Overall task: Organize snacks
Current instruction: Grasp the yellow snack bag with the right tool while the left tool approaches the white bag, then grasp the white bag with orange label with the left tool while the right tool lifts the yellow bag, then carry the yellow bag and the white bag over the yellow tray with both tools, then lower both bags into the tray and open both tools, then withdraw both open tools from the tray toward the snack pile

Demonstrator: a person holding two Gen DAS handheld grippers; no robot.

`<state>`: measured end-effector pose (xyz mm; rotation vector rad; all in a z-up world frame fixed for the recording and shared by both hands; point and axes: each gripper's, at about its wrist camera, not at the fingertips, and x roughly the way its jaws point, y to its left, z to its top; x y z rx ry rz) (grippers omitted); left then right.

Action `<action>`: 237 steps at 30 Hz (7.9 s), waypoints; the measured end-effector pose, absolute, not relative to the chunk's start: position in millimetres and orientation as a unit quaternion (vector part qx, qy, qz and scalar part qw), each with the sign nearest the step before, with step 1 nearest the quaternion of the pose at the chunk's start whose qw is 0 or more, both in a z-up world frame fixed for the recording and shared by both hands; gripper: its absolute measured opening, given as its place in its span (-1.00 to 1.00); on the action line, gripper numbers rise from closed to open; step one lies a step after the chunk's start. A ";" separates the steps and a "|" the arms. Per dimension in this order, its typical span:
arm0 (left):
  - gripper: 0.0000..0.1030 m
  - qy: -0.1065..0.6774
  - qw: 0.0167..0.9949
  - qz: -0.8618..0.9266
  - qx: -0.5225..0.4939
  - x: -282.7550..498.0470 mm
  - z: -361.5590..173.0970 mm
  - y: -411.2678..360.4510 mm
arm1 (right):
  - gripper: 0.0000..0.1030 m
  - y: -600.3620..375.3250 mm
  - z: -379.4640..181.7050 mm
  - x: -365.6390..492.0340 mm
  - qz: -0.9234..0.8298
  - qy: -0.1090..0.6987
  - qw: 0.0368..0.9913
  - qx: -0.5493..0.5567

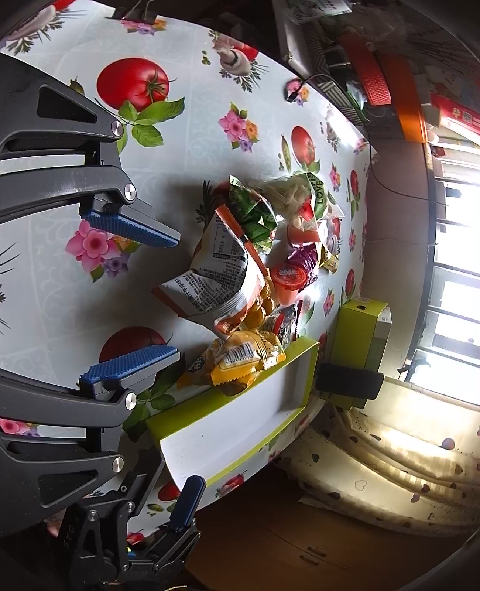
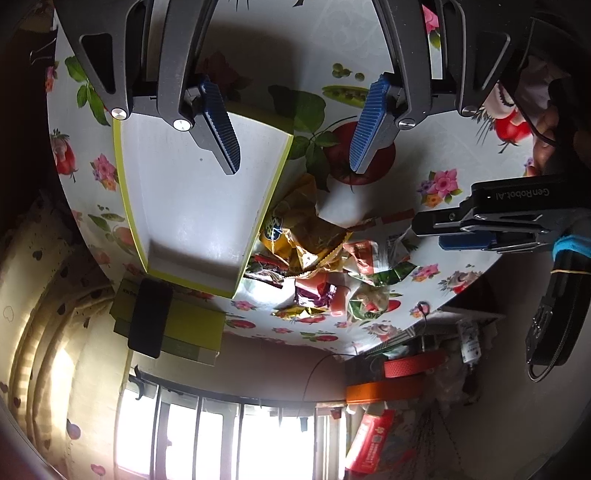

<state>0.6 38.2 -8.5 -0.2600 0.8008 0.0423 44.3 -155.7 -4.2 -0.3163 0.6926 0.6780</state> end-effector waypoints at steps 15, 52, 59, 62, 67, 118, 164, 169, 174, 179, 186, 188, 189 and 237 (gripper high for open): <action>0.09 0.405 0.901 0.018 -0.156 14.5 -21.4 50.8 | 0.21 -132.0 -9.3 65.5 0.332 0.322 0.867 -0.186; 0.09 0.405 0.892 0.012 -0.198 33.4 -27.6 87.0 | 0.23 -46.5 -46.4 105.0 0.334 0.288 0.809 -0.388; 0.09 0.403 0.890 -0.004 -0.214 34.7 -31.0 92.5 | 0.05 -40.7 -49.0 116.7 0.326 0.290 0.814 -0.384; 0.09 0.398 0.890 -0.015 -0.224 36.1 -30.7 94.8 | -0.30 -43.5 -44.7 118.9 0.323 0.283 0.823 -0.372; 0.09 0.391 0.890 -0.031 -0.234 38.4 -28.5 93.5 | -0.40 -51.8 -38.9 120.5 0.325 0.282 0.836 -0.340; -0.19 0.434 0.885 0.083 -0.144 43.2 -29.5 71.7 | -0.41 -123.4 12.2 85.8 0.388 0.258 0.869 -0.167; -0.22 0.367 0.920 -0.121 -0.063 140.3 23.2 -50.8 | -0.40 -205.4 5.5 162.7 0.222 0.312 0.914 -0.135; -0.22 0.372 0.917 -0.128 -0.070 158.6 17.6 -53.7 | -0.40 -204.6 0.0 176.2 0.213 0.323 0.911 -0.140; -0.22 0.378 0.912 -0.140 -0.073 169.4 10.3 -59.1 | -0.39 -202.2 -4.9 186.5 0.209 0.333 0.908 -0.143; -0.21 0.383 0.909 -0.146 -0.078 178.1 3.6 -60.1 | -0.38 -199.7 -8.4 196.3 0.209 0.341 0.905 -0.145; -0.20 0.384 0.906 -0.149 -0.095 186.7 -1.9 -54.4 | -0.25 -197.7 -10.0 202.1 0.211 0.347 0.901 -0.150; -0.20 0.381 0.908 -0.150 -0.094 187.2 -0.8 -54.2 | -0.19 -195.7 -9.2 201.2 0.214 0.347 0.900 -0.154; -0.19 0.378 0.908 -0.152 -0.094 187.0 0.0 -54.1 | -0.15 -195.2 -8.3 200.3 0.215 0.345 0.900 -0.155; -0.19 0.367 0.926 -0.050 -0.070 64.2 18.7 -13.1 | -0.06 -177.1 12.8 98.5 0.263 0.358 0.888 -0.119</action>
